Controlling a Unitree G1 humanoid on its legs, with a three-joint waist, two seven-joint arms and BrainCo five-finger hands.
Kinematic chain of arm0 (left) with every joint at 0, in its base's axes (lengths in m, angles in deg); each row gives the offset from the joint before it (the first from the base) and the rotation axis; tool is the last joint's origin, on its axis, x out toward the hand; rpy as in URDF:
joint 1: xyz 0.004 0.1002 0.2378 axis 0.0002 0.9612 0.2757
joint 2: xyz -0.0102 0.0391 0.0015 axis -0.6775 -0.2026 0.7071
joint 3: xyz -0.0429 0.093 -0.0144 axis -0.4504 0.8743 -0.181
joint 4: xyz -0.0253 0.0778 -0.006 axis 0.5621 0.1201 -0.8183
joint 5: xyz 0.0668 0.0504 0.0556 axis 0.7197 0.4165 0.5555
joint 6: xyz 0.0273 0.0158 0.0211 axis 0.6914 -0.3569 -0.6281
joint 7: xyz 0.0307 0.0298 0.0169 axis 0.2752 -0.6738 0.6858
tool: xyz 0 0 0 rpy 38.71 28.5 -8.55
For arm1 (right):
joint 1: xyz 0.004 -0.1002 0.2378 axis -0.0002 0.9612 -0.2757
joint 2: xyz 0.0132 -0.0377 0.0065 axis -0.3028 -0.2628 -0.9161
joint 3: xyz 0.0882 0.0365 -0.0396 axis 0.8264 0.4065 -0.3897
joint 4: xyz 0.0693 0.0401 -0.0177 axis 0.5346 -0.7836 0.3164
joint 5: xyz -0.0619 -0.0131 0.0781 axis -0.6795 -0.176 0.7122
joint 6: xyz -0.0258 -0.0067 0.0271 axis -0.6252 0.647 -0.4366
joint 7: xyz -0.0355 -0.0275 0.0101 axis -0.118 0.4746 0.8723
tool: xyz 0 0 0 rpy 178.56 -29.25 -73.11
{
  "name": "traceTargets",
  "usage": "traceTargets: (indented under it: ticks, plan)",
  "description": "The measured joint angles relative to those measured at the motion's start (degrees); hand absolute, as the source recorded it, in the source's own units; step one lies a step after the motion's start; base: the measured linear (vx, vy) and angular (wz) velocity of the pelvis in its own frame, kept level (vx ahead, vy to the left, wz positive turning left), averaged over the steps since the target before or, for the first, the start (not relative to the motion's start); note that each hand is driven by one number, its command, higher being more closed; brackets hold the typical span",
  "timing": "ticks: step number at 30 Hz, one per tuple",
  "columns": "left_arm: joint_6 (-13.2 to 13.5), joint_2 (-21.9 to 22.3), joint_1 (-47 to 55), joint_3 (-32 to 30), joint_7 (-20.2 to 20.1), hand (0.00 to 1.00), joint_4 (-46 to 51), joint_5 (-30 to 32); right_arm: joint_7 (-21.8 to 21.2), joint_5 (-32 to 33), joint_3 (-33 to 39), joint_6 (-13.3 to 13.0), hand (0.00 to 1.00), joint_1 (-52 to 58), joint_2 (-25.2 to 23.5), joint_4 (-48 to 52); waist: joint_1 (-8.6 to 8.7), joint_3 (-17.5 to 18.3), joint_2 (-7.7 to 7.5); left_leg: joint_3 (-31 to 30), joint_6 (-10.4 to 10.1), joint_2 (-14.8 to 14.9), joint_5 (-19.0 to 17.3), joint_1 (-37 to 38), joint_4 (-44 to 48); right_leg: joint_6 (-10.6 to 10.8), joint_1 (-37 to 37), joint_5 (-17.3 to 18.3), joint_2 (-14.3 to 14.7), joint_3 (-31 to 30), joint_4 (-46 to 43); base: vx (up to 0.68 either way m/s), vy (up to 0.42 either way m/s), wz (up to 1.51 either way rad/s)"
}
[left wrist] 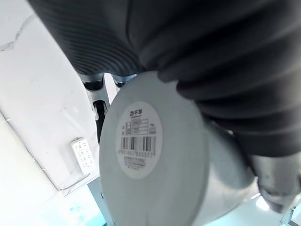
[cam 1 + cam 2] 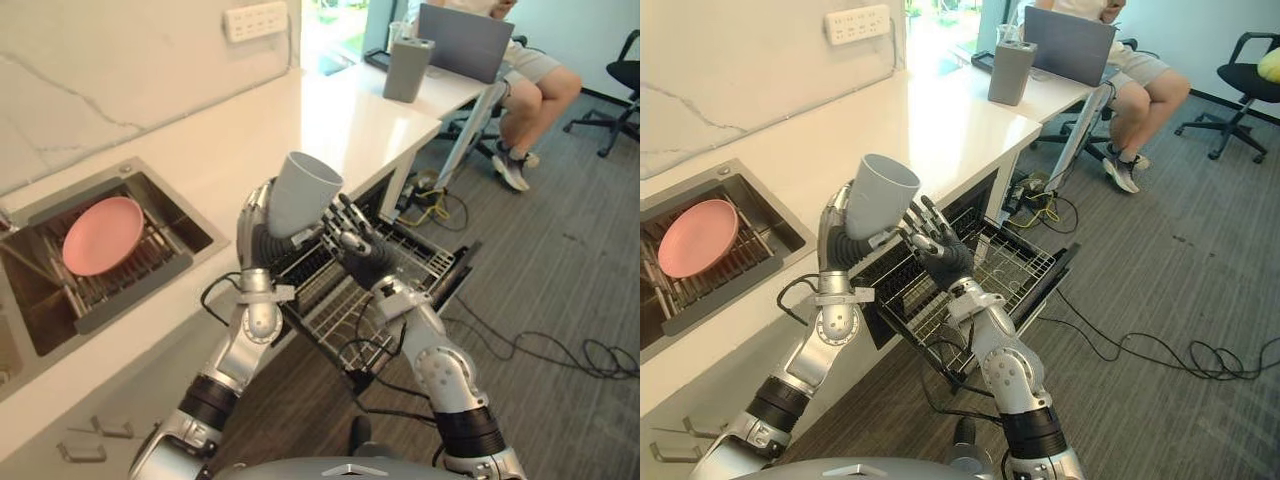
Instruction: Walk over to the sink, pick up the cup, carry it to the dishwasher, place the cup inside the dishwasher, then close the dishwasher door
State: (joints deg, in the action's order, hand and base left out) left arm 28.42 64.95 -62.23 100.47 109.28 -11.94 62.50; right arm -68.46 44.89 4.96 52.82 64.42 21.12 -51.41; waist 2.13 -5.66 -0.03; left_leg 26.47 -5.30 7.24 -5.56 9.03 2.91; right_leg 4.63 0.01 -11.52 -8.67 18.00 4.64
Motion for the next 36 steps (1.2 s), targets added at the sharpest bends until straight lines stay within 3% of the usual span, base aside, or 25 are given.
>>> traceTargets:
  ticks: [4,21,22,36]
  plan:
    - [-1.0,0.0,-0.1,3.0,-0.9,1.0,0.0,0.0,2.8,-1.3,-1.5,-1.2,0.0,-2.6,-0.1,-2.1,-1.02,0.0,0.01,-0.1,0.3,-0.3,0.2,-0.2,0.0,0.1,0.1,-0.1,-0.3,0.0,0.0,-0.05,0.022,0.02]
    - [-3.7,-0.2,-1.5,5.8,-0.9,1.0,-0.2,-0.1,7.2,-2.6,-3.4,-3.2,0.0,-7.8,-0.1,-4.0,-1.49,0.0,0.0,-1.0,0.2,-0.4,1.0,-0.2,-0.1,-0.2,0.1,-0.4,-0.5,0.8,0.0,-0.01,0.002,0.02]
    - [-3.7,-0.2,-1.8,5.8,-0.8,1.0,-0.4,-0.1,7.9,-2.9,-3.5,-3.3,1.0,-8.4,0.0,-4.0,-1.5,0.0,-0.01,-1.2,0.3,-0.4,1.1,-0.3,-0.1,-0.2,0.1,-0.4,-0.5,1.0,0.0,-0.03,0.002,0.07]
    - [-4.3,-3.7,-2.4,6.2,0.0,1.0,-1.6,-0.2,9.7,-2.9,-5.7,-5.0,1.0,-12.4,0.1,-7.9,-2.28,0.1,-0.18,-1.8,0.2,-0.4,2.9,-0.6,-2.2,-0.5,0.4,-0.6,-0.4,1.7,0.2,-0.03,0.0,0.02]
